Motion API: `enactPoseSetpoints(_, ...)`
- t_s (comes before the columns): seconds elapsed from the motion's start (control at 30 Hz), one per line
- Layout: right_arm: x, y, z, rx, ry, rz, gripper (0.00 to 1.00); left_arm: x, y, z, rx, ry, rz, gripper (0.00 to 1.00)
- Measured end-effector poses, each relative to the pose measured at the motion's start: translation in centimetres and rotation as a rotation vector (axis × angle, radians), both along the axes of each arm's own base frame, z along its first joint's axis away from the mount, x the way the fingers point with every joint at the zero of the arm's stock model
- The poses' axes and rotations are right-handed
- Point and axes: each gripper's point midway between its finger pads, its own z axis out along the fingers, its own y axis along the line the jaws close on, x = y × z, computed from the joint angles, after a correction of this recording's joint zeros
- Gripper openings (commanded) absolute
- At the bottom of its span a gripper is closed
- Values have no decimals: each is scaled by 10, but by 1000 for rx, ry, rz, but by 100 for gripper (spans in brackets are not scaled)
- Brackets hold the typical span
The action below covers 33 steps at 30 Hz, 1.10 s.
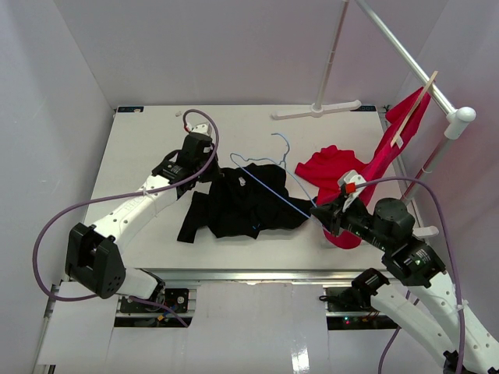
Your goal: Place the t-shirt on the hanger
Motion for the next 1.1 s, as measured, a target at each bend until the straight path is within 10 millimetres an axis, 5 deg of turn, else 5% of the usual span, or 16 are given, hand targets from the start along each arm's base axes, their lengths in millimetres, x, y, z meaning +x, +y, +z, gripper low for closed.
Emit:
enactPoseSetpoints(0.73, -15, 10, -30, 24, 118, 68, 8, -6, 6, -4, 50, 19, -20, 0)
enactPoseSetpoints(1.1, -19, 18, -30, 42, 114, 120, 8, -14, -10, 25, 9, -29, -164, 0)
